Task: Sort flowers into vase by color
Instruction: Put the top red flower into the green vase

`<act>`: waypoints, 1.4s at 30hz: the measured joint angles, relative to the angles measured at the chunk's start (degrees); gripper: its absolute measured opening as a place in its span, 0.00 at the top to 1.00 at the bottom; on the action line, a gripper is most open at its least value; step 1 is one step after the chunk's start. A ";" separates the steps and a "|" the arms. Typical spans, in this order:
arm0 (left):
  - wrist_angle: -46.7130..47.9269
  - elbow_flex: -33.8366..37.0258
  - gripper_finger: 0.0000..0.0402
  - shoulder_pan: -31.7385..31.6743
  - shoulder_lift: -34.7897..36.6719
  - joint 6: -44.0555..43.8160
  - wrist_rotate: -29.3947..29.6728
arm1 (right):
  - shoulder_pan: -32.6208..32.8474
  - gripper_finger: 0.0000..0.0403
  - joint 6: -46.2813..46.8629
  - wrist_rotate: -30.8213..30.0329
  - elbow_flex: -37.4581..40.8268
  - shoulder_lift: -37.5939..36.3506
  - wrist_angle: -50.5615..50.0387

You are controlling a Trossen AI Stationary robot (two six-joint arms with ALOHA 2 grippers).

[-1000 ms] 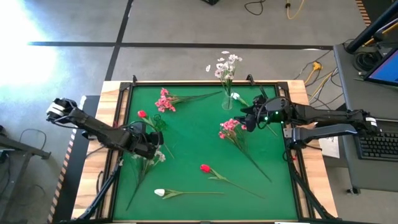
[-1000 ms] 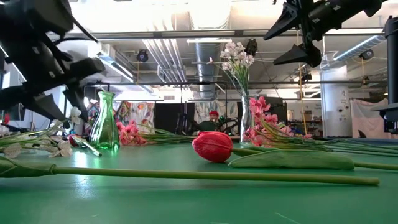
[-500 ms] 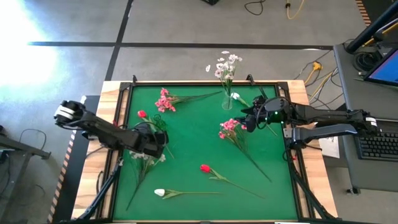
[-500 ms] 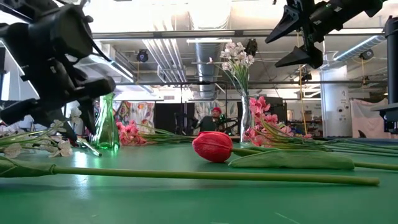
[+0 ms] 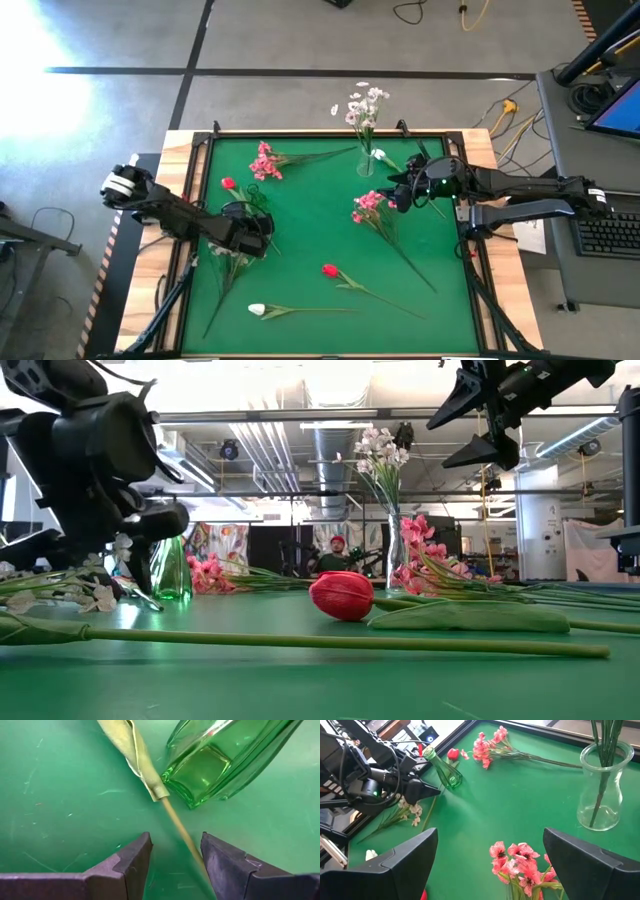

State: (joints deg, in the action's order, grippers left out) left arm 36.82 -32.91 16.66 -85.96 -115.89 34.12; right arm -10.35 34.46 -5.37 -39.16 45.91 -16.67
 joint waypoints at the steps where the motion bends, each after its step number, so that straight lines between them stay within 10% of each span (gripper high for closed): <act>1: 0.75 -0.43 0.58 -0.06 -0.25 -0.09 -0.39 | 0.00 0.12 0.00 0.00 0.00 0.00 -0.01; 24: 7.81 -2.86 0.98 -0.06 -2.52 -0.78 -3.81 | 0.00 0.12 -0.22 1.05 0.02 0.00 -0.24; 42: 18.42 -6.89 1.00 0.03 -1.19 -1.71 -2.06 | 0.00 0.12 -0.20 1.07 0.04 0.00 -0.26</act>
State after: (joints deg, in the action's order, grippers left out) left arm 55.25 -39.80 16.69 -87.15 -117.60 32.05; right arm -10.35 34.26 -4.29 -39.11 45.91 -16.93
